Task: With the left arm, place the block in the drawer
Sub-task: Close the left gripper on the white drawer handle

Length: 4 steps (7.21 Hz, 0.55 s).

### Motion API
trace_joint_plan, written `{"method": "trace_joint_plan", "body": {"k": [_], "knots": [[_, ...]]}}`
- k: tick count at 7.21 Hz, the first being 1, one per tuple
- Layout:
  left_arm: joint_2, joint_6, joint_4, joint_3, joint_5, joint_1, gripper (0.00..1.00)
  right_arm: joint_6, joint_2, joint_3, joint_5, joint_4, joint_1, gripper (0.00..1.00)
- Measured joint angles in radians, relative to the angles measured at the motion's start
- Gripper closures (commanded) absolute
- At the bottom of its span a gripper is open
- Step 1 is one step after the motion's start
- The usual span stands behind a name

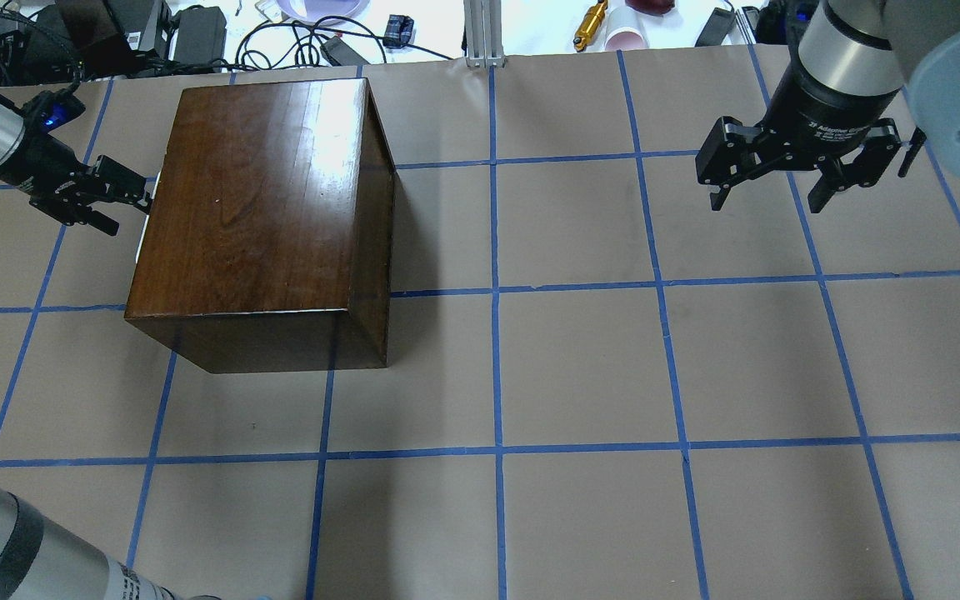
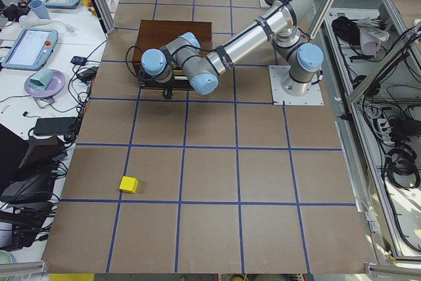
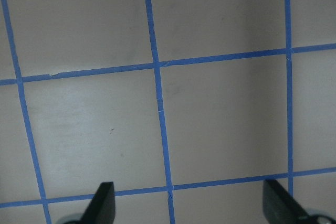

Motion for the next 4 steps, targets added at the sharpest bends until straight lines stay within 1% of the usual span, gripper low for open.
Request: {"method": "trace_joint_plan", "body": {"k": [4], "knots": [[-0.012, -0.002, 0.026, 0.002, 0.007, 0.0, 0.0, 0.0, 0.0, 0.0, 0.0, 0.0, 0.0, 0.0]]}}
